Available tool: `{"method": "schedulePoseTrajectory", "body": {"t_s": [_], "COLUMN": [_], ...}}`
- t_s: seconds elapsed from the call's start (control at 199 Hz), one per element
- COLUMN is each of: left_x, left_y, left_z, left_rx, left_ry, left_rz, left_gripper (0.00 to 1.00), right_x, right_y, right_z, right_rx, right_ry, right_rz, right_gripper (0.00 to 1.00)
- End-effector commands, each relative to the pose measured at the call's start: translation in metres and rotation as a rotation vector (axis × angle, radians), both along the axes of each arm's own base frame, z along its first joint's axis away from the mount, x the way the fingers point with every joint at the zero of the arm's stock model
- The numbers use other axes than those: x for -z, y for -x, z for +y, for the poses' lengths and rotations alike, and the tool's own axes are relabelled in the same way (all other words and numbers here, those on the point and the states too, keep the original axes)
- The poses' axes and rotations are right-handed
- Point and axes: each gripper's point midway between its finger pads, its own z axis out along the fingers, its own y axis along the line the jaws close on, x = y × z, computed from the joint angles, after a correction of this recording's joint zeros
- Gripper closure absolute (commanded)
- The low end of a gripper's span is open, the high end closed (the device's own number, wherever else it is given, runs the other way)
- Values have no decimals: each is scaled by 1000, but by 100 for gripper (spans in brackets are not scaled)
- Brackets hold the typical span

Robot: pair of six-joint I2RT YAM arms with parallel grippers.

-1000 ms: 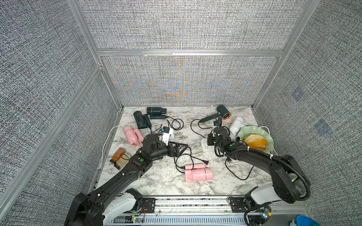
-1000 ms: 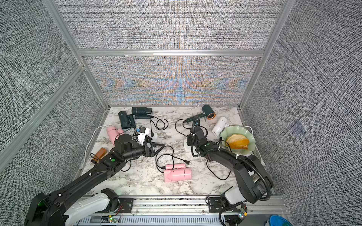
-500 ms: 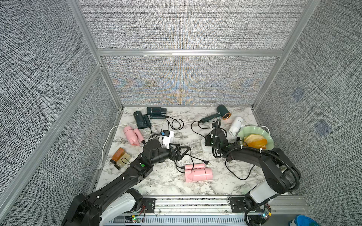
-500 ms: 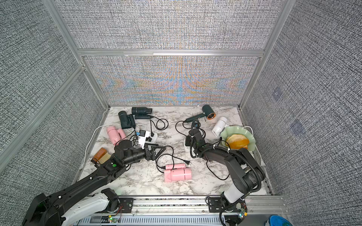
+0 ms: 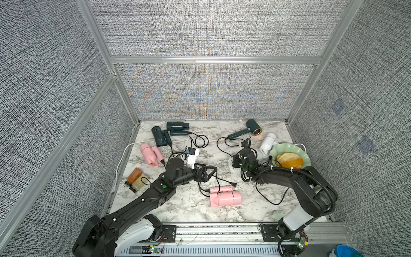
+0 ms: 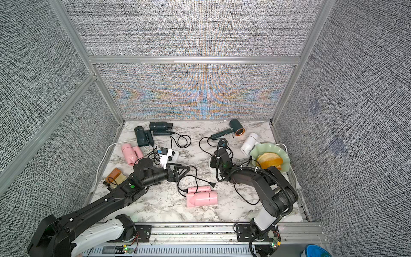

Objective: Charge the blow dryers
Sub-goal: Insert the plug into the socket.

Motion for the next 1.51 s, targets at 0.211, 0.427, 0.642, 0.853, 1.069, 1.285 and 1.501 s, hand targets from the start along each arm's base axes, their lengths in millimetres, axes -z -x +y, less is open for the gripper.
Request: {"method": "schedulePoseTrajectory", "body": {"t_s": [0.211, 0.427, 0.642, 0.853, 1.069, 1.285, 1.501], "left_x": [-8, -6, -4, -2, -3, -9, -5], "left_y": [-3, -4, -5, -5, -3, -6, -7], "left_z": [-3, -3, -5, -5, -5, 2, 0], "left_rx": [-7, -14, -13, -20, -20, -61, -59], "left_ry": [14, 2, -2, -12, -18, -26, -33], "left_rz": [-46, -38, -33, -25, -24, -38, -25], "left_gripper": [1, 1, 1, 1, 1, 1, 1], "right_x": [9, 27, 30, 42, 45, 39, 51], "right_y": [7, 16, 17, 19, 19, 27, 26], "right_z": [3, 8, 5, 1, 6, 4, 6], "right_rx": [21, 14, 33, 55, 53, 55, 44], "right_ry": [15, 94, 122, 139, 104, 64, 112], "right_rz": [-10, 11, 27, 61, 68, 28, 33], "right_gripper": [92, 92, 93, 94, 94, 94, 94]}}
